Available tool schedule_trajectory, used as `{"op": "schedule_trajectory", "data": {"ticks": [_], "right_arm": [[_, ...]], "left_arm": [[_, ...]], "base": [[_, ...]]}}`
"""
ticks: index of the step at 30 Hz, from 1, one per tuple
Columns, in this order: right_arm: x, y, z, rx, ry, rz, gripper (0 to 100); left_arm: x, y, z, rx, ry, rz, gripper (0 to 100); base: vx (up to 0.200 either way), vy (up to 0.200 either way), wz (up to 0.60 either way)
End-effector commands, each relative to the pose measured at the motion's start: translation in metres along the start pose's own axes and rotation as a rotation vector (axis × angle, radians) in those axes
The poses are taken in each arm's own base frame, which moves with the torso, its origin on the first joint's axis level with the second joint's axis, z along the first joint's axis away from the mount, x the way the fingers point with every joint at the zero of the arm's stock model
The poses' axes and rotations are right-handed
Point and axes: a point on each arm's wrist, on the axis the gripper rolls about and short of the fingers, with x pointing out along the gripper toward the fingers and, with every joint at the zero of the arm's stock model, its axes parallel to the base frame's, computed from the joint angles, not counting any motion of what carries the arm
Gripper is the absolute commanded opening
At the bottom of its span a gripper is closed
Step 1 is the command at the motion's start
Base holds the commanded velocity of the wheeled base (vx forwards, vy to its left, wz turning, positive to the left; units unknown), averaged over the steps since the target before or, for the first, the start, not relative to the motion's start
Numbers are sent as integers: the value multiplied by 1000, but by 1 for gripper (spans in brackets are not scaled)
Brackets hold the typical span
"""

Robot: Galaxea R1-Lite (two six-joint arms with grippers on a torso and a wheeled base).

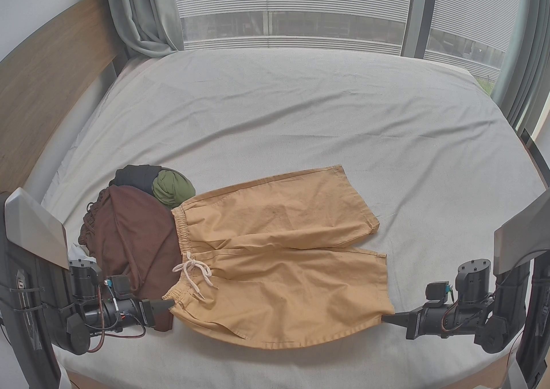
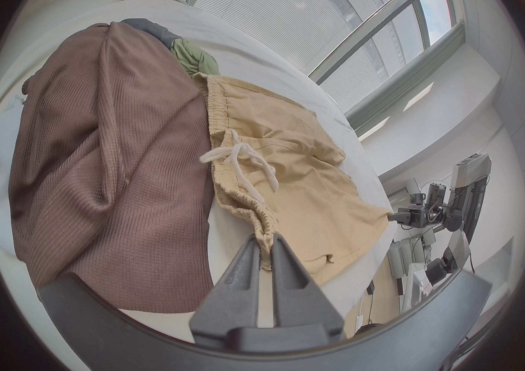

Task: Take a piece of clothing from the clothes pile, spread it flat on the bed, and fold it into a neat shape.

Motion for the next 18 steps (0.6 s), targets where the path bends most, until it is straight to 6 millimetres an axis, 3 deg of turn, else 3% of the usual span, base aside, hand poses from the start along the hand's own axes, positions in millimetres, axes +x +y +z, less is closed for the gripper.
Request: {"op": "schedule_trajectory", "data": {"ticks": [1,18], "right_arm": [[-1,0,7,-10,-36,4,0],[6,5,43,-10,-200,44,0]], "left_arm": [[0,-2,8,8,-34,-7,0],[1,-13,30,-100,-119,-48,0]], "base": [[0,0,0],[0,0,0]]}}
